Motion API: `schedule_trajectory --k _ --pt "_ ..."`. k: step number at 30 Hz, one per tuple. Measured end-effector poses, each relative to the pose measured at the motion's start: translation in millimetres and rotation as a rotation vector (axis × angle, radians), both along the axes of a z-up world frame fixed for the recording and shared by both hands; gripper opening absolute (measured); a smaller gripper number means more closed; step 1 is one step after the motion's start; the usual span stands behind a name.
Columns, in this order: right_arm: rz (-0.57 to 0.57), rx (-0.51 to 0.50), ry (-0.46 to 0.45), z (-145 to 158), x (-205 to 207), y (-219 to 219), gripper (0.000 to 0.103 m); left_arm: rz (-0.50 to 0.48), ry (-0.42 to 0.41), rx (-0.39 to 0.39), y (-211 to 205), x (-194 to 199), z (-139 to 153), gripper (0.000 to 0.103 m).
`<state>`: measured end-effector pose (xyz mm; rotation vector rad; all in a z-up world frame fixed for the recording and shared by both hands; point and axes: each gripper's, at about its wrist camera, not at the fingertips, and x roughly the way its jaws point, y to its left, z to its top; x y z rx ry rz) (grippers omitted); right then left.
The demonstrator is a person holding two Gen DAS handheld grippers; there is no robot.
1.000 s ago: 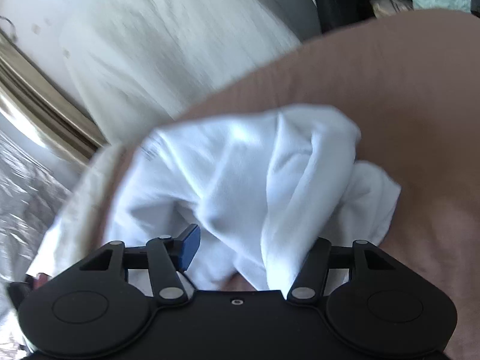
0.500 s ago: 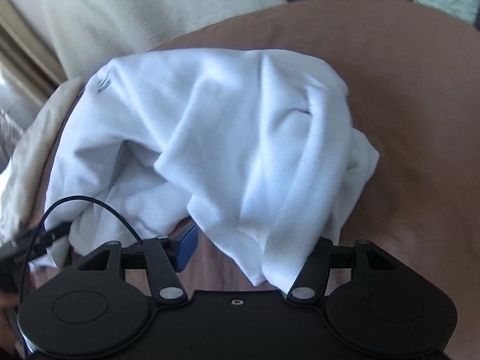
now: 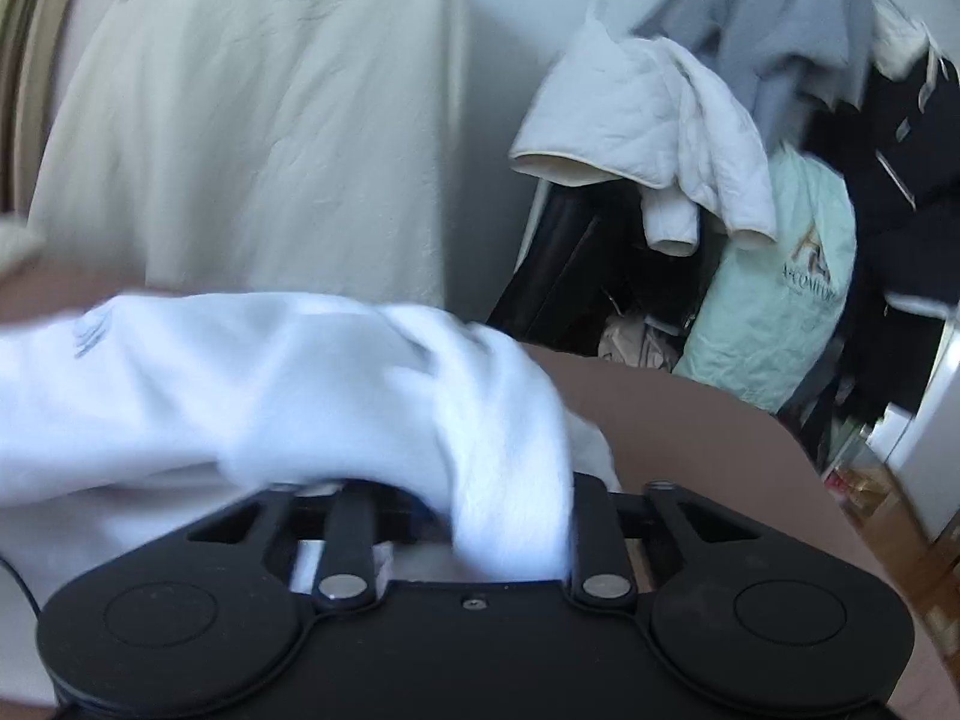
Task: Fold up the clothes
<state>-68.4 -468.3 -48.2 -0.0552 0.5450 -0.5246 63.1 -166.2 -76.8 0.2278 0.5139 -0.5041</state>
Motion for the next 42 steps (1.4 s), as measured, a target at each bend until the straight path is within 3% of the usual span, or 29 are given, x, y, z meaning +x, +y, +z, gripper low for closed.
schedule_trajectory --k 1,4,5,8,9,11,14,17,20,23,25,27,28,30,31,33,35,38,40,42 --pt "0.002 0.055 0.036 -1 3 -14 0.049 0.002 0.012 0.006 -1 0 -1 0.018" --pt "-0.036 0.268 0.075 -23 1 -43 0.052 0.006 0.069 0.027 -5 3 -13 0.022" --pt "-0.064 0.384 0.110 -34 1 -57 0.053 0.004 0.079 0.051 -7 3 -17 0.024" --pt "-0.109 0.672 0.167 -49 -4 -78 0.054 0.013 0.056 0.104 -12 2 -23 0.032" --pt "-0.103 0.696 0.161 -45 -7 -73 0.055 0.017 0.050 0.111 -12 1 -23 0.033" --pt "-0.056 0.713 0.184 -39 -12 -60 0.059 0.019 0.050 0.109 -11 2 -22 0.034" --pt "0.009 0.738 0.196 -35 -23 -35 0.067 0.008 0.013 0.102 -10 0 -19 0.019" --pt "0.032 0.689 0.220 -23 -27 -20 0.067 0.022 -0.027 0.083 -6 1 -9 0.018" --pt "0.018 0.609 0.151 -4 -34 -24 0.067 0.039 -0.048 0.051 0 4 -1 0.018" --pt "-0.034 0.477 0.074 12 -35 -34 0.066 0.057 -0.067 0.049 3 5 2 0.018" --pt "-0.012 0.329 0.046 20 -28 -35 0.067 0.073 -0.115 0.086 1 2 2 0.018" --pt "-0.011 0.165 0.027 25 -20 -40 0.076 0.076 -0.147 0.101 2 1 4 0.018" --pt "-0.053 0.131 0.012 26 -16 -48 0.081 0.071 -0.125 0.080 4 2 6 0.018" --pt "-0.088 0.233 -0.038 30 -19 -68 0.078 0.065 -0.078 0.041 10 6 9 0.018" --pt "-0.068 0.330 -0.077 31 -21 -72 0.068 0.066 -0.049 0.025 13 9 8 0.018" --pt "-0.013 0.500 -0.139 32 -24 -73 0.065 0.075 -0.001 -0.001 18 14 4 0.018" --pt "0.083 0.593 -0.180 40 -36 -62 0.064 0.088 0.033 -0.024 22 20 1 0.018" --pt "0.262 0.662 -0.169 54 -49 -39 0.063 0.107 0.049 -0.030 23 27 -3 0.018" --pt "0.319 0.640 -0.145 62 -50 -27 0.063 0.111 0.038 -0.004 22 27 -4 0.018" --pt "0.291 0.542 -0.137 67 -53 -20 0.064 0.109 0.027 0.013 22 27 -5 0.018"
